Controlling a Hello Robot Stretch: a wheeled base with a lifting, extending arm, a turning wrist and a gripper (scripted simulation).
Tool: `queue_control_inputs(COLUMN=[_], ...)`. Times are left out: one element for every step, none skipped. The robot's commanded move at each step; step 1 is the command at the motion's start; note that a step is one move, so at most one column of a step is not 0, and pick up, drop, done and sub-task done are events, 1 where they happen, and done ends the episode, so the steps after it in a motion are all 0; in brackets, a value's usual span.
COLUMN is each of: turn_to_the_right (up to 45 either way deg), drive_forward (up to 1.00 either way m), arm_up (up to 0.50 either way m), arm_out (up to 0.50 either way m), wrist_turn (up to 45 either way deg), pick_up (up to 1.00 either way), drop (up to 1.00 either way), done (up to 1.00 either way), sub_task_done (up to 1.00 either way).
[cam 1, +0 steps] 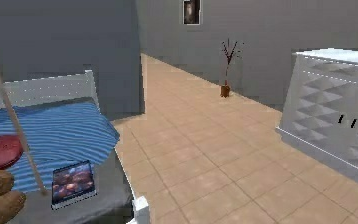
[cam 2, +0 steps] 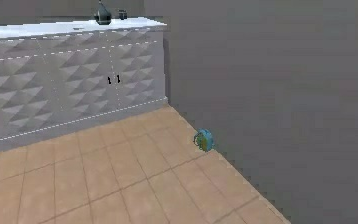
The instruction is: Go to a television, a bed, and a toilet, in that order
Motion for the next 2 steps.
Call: queue_control_inputs(turn_to_the_right=[0.0,-42.0], drive_forward=[0.20,0.00], arm_up=[0.00,0.00], arm_out=[0.00,0.00], wrist_turn=[0.0,0.0], pick_up=[0.00,0.00], drop=[0.00,0.00], done=[0.00,0.00], sub_task_done=[0.00,0.00])
